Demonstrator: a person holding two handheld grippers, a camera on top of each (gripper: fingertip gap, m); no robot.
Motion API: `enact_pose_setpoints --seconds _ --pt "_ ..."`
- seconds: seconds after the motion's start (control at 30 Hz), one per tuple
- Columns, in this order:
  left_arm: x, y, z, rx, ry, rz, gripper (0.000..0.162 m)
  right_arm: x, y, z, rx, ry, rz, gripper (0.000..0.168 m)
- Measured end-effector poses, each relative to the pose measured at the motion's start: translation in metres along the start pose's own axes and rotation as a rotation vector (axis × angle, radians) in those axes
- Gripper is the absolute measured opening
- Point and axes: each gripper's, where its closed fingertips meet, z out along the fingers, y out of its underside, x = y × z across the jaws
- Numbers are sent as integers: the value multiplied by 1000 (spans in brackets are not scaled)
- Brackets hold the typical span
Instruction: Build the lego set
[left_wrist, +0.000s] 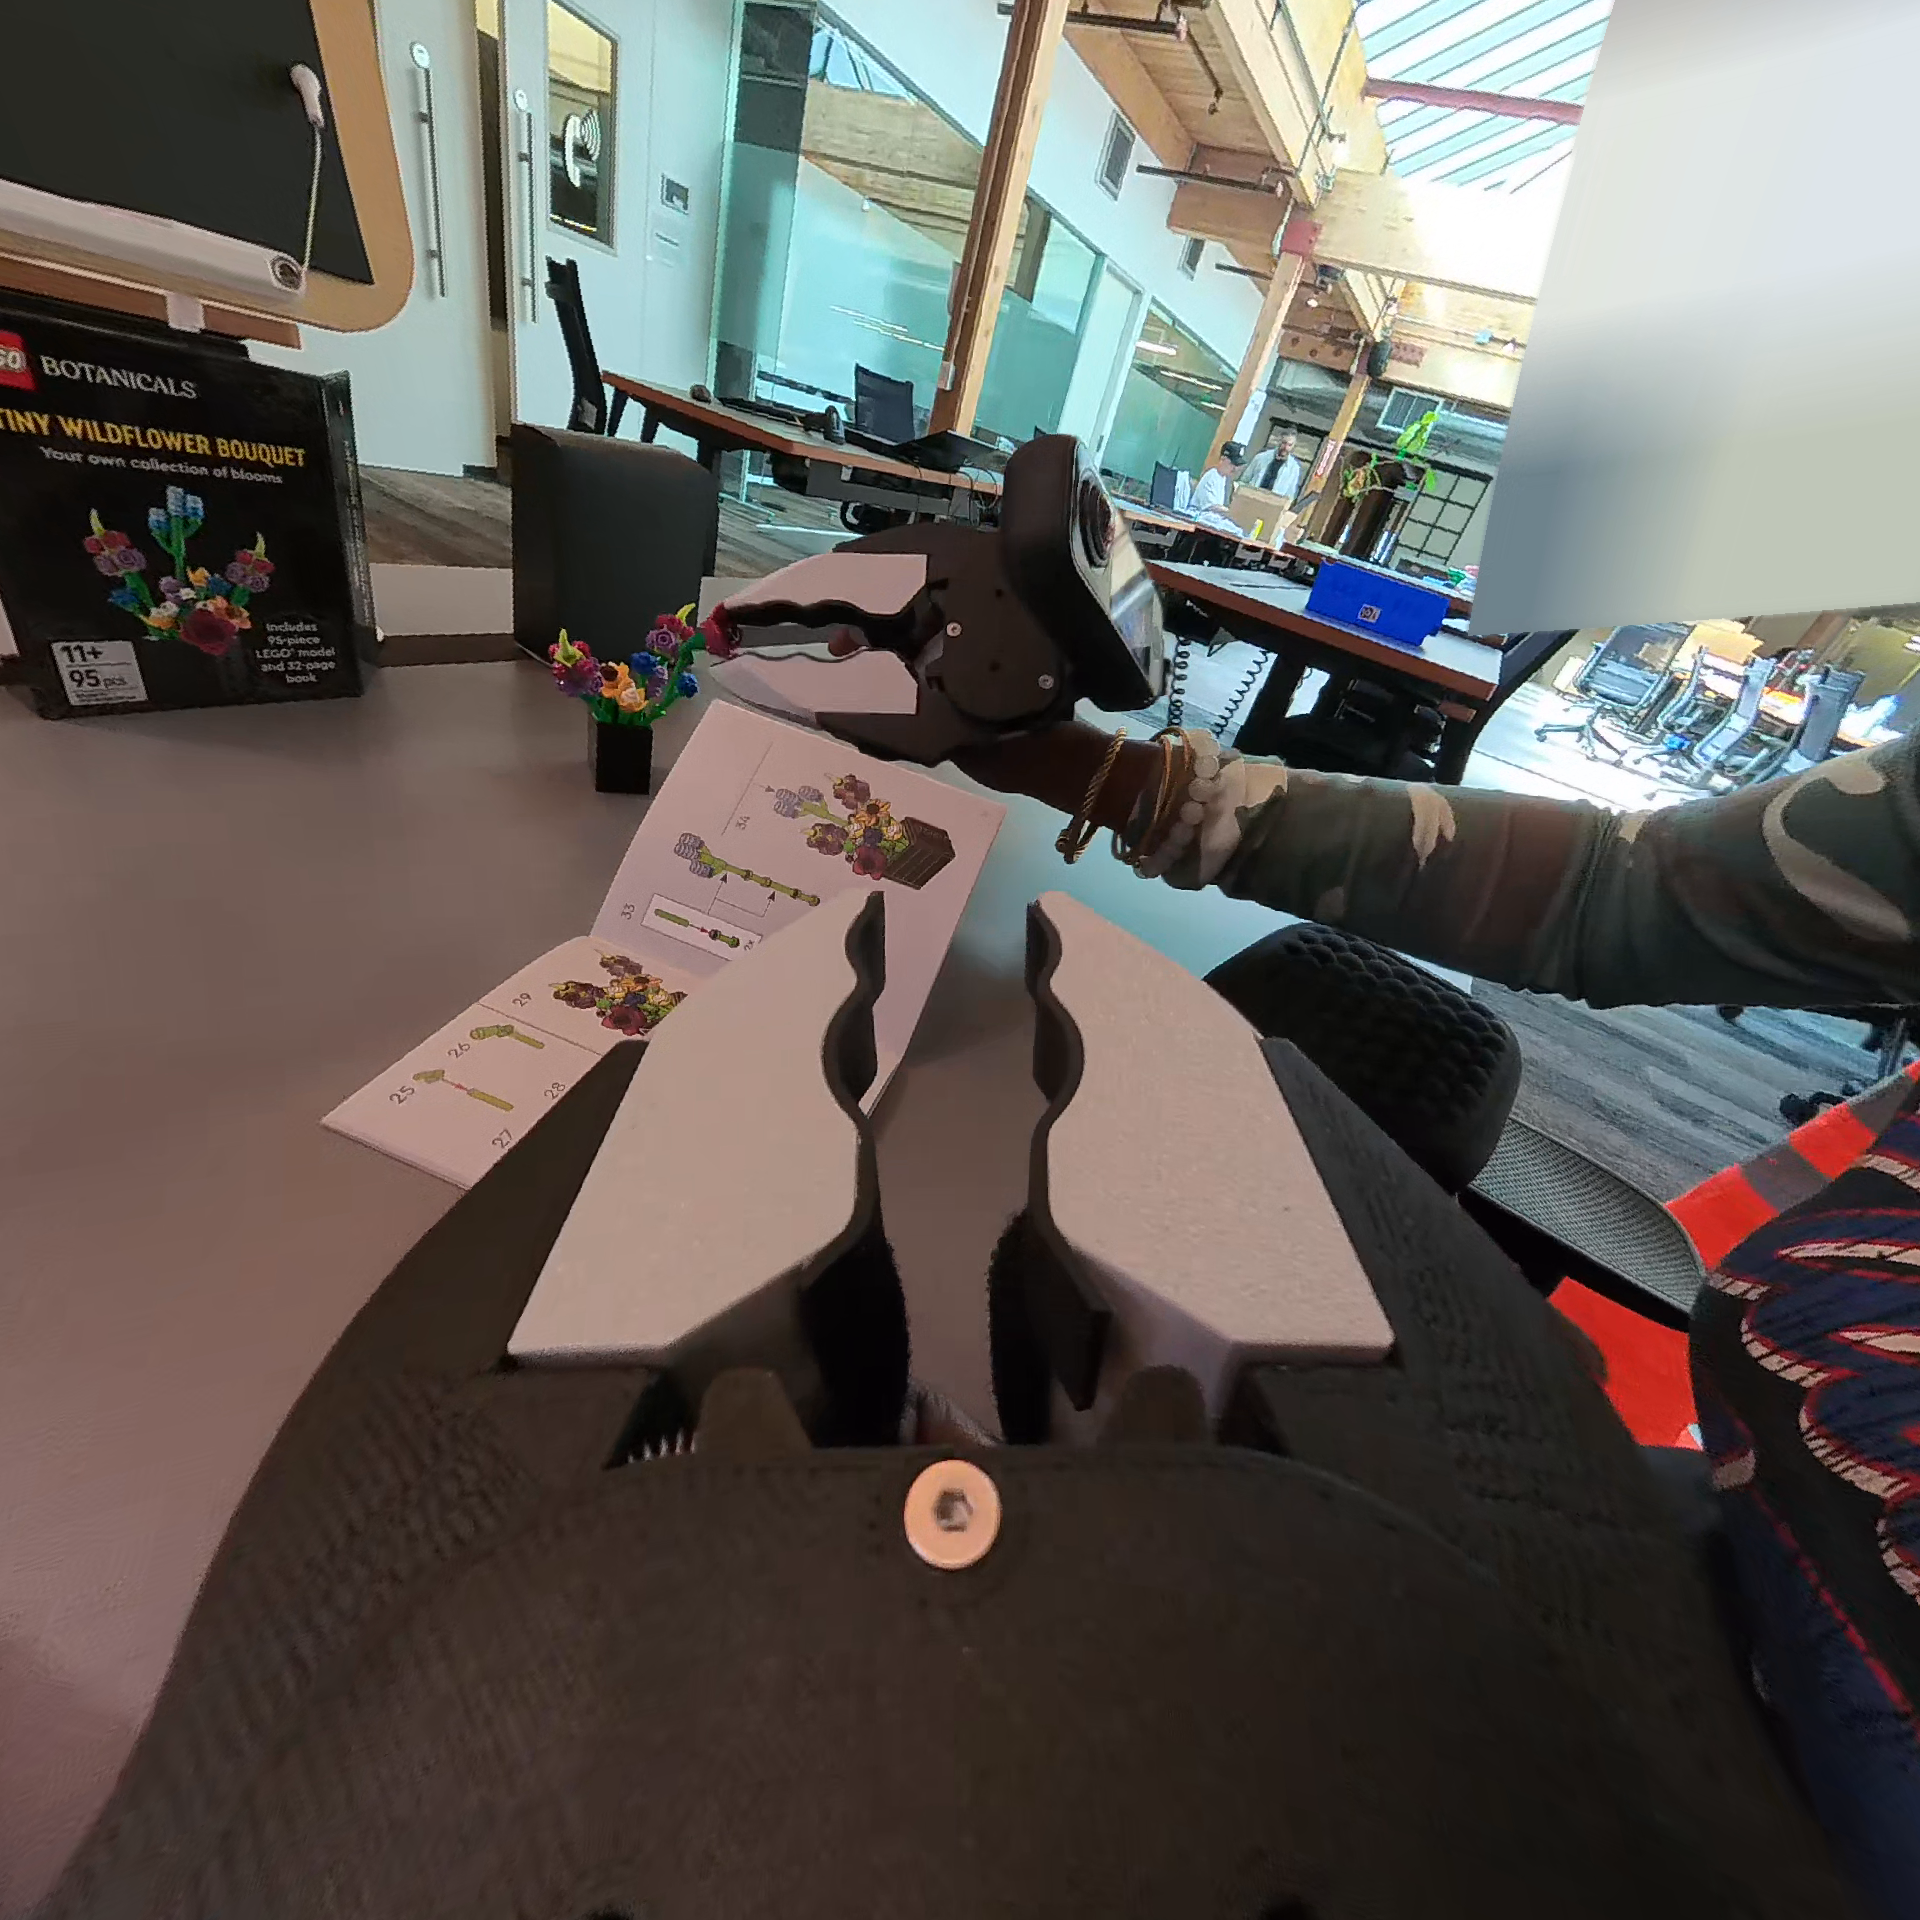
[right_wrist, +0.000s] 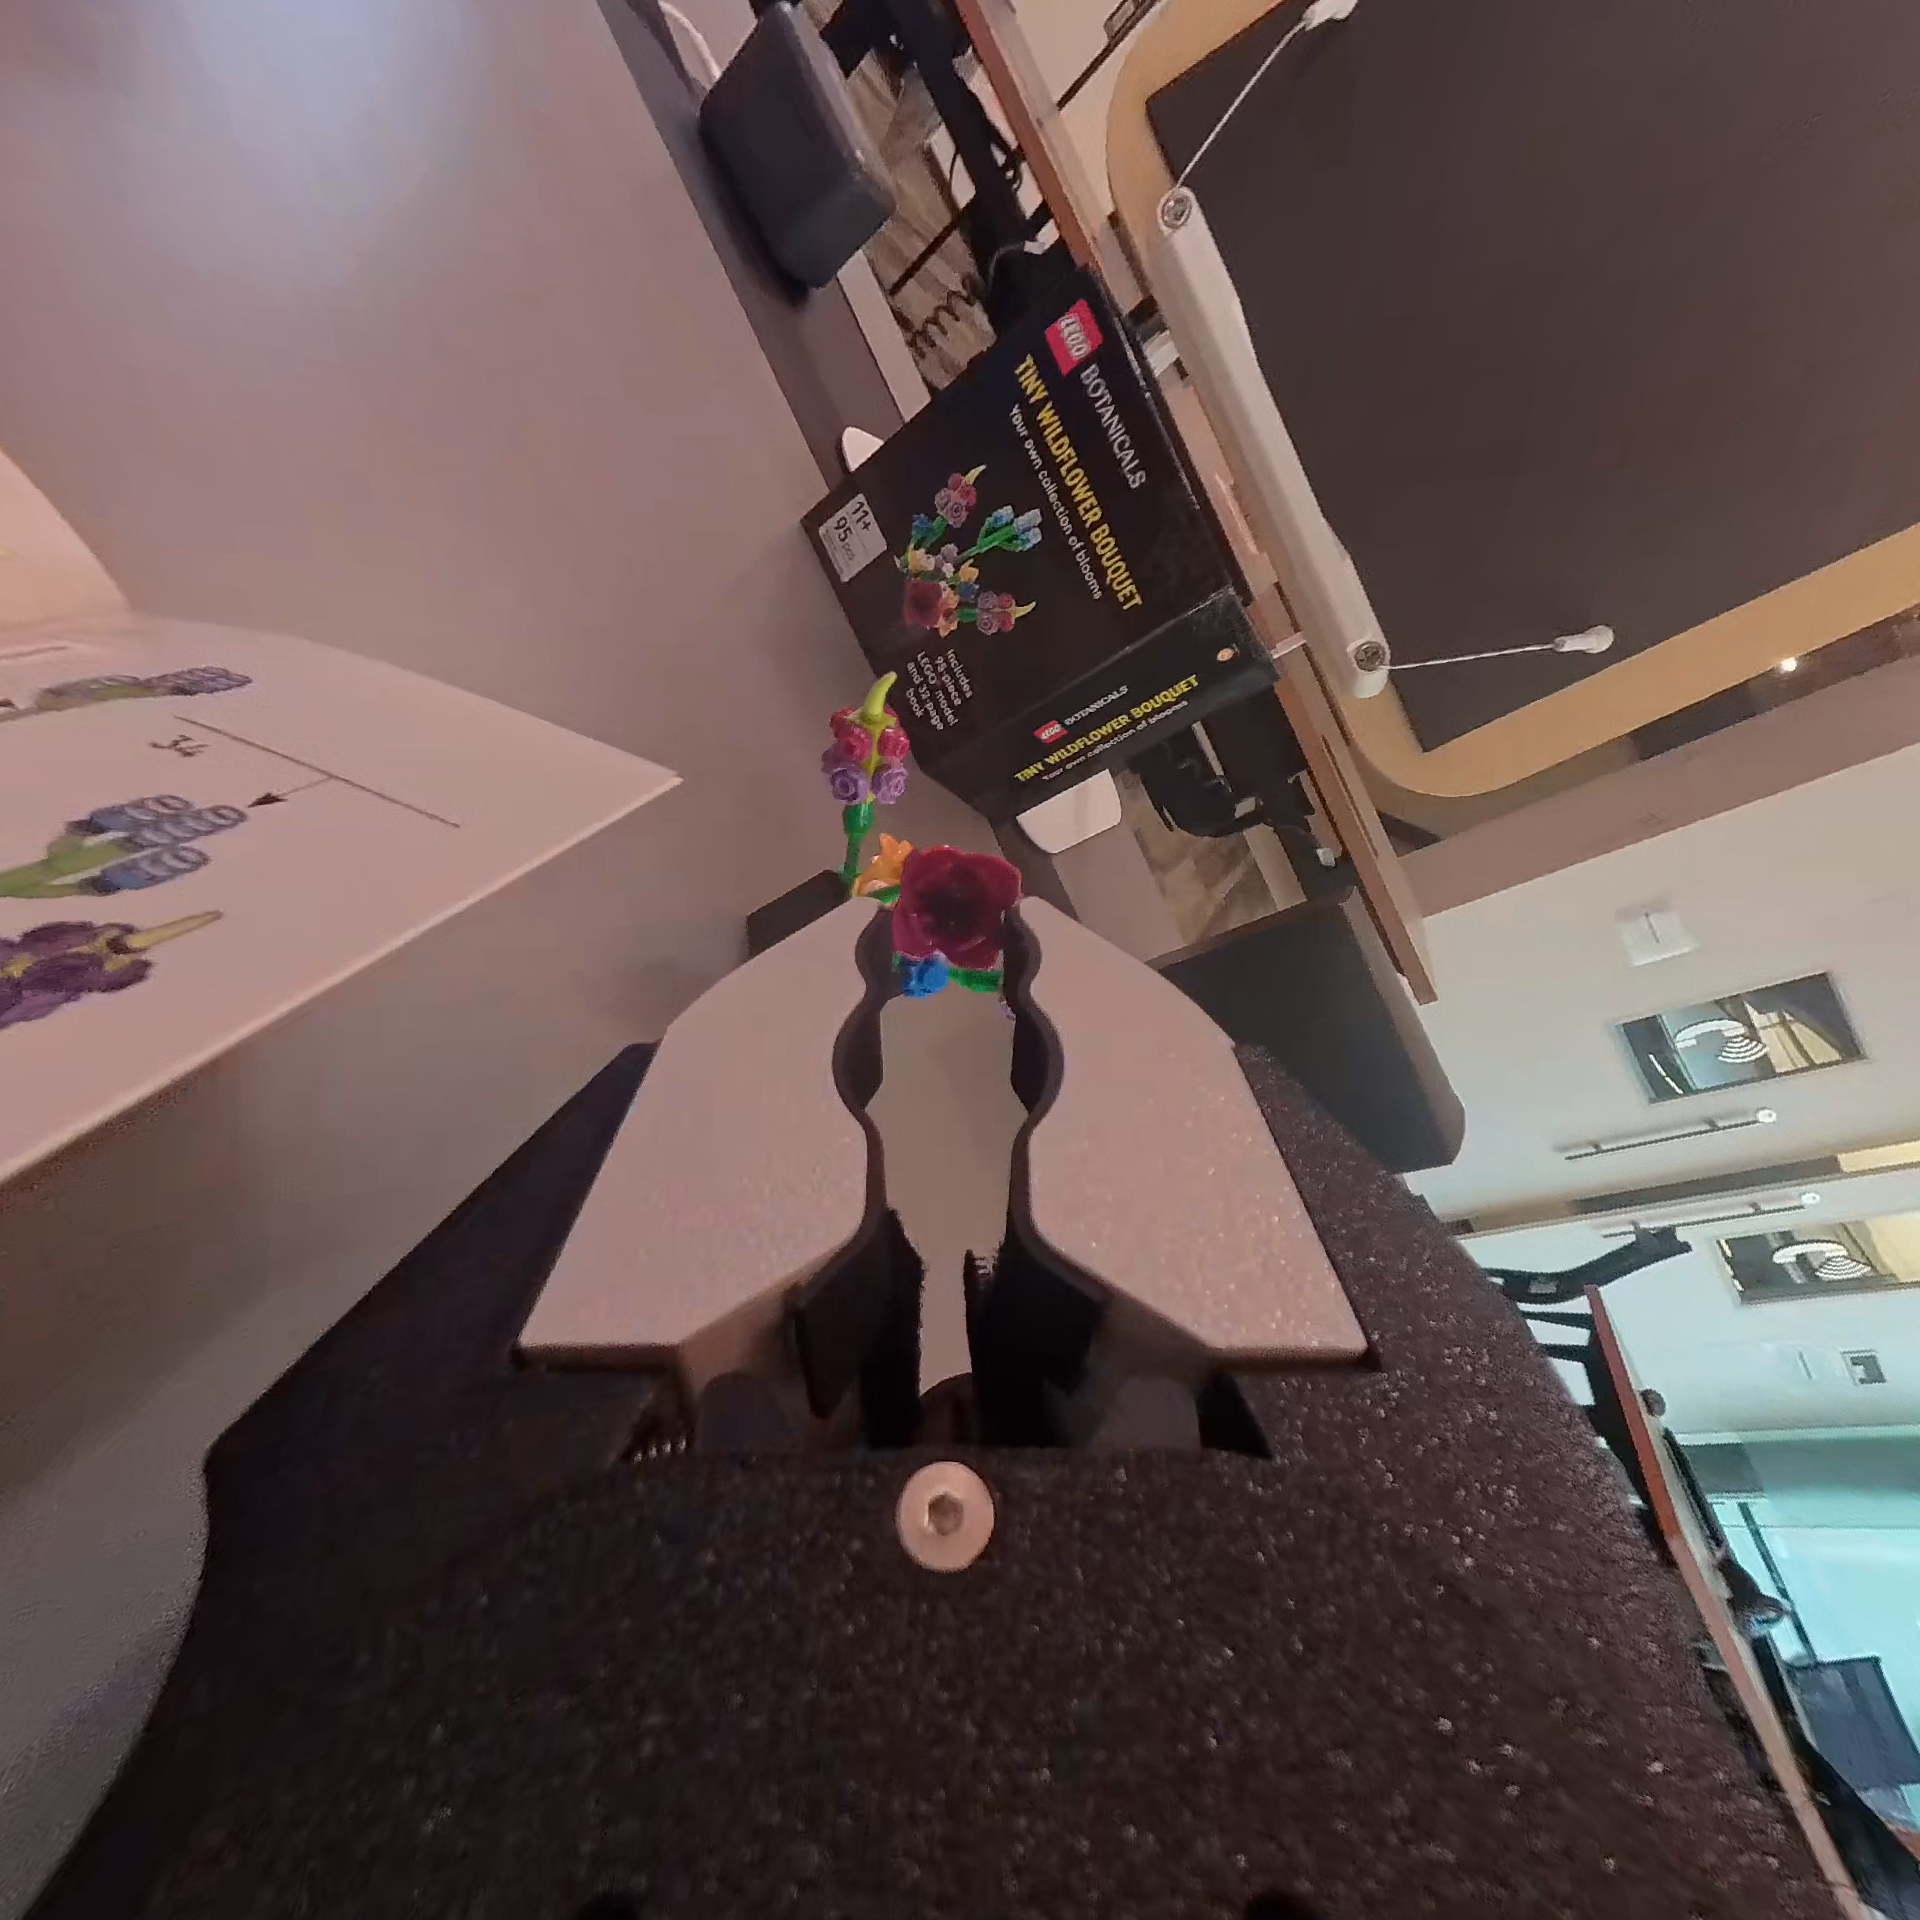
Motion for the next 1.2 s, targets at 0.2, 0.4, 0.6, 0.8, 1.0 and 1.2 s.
enact_pose_setpoints --seconds 0.2,0.4,0.6,0.8,1.0,1.2 --pt "3 -15 7 -52 -2 57 30 22 -7 -16 94 -41 107 20" --pt "-29 -61 54 -105 -141 181 58 48 5 -23 173 -62 246 20" --pt "-109 -35 153 -324 -213 142 55 60 13 -27 250 -6 376 20" --pt "-163 30 200 -545 -260 317 46 63 20 -44 284 23 434 20" --pt "-157 55 228 -576 -213 217 52 63 21 -43 280 24 442 20" --pt "-158 55 243 -569 -247 158 52 63 23 -43 273 30 434 20"
